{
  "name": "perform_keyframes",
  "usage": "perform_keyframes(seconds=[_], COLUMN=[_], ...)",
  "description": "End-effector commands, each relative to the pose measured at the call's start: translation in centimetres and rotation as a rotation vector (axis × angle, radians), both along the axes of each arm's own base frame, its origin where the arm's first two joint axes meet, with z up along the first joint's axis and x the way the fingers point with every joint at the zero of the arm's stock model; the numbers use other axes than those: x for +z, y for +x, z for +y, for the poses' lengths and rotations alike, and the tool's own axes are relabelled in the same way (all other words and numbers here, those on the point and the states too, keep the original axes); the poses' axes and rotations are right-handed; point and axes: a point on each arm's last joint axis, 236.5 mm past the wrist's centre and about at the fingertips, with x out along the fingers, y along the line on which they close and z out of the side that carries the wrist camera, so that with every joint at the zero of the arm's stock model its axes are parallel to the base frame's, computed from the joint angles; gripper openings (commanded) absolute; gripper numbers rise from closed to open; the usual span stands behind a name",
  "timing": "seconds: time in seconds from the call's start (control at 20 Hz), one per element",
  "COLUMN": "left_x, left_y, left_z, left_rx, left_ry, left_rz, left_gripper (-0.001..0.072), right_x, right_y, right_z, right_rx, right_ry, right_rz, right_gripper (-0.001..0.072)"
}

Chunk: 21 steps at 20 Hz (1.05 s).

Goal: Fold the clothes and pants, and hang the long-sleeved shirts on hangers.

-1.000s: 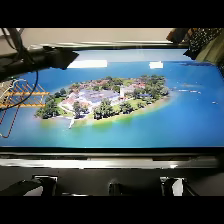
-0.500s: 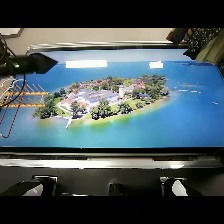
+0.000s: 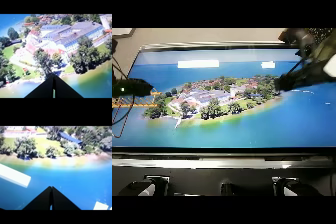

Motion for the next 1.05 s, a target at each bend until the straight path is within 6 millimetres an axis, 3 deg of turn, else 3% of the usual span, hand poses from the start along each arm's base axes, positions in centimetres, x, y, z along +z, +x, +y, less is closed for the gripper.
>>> perform_keyframes(seconds=[0.0,1.0], left_x=[-1.01,-0.58], left_y=[-1.46,-1.25], left_z=[1.54,1.61], left_rx=[0.036,0.041], left_ry=[0.04,0.039], left_rz=[-0.009,-0.03], left_gripper=[0.0046,0.0047], right_x=[-3.52,-3.39], right_y=[-1.91,-1.66], right_z=[0.32,0.38], right_rx=[0.023,0.022], right_ry=[-0.058,-0.055], right_rz=[0.118,0.107], right_gripper=[0.0042,0.0042])
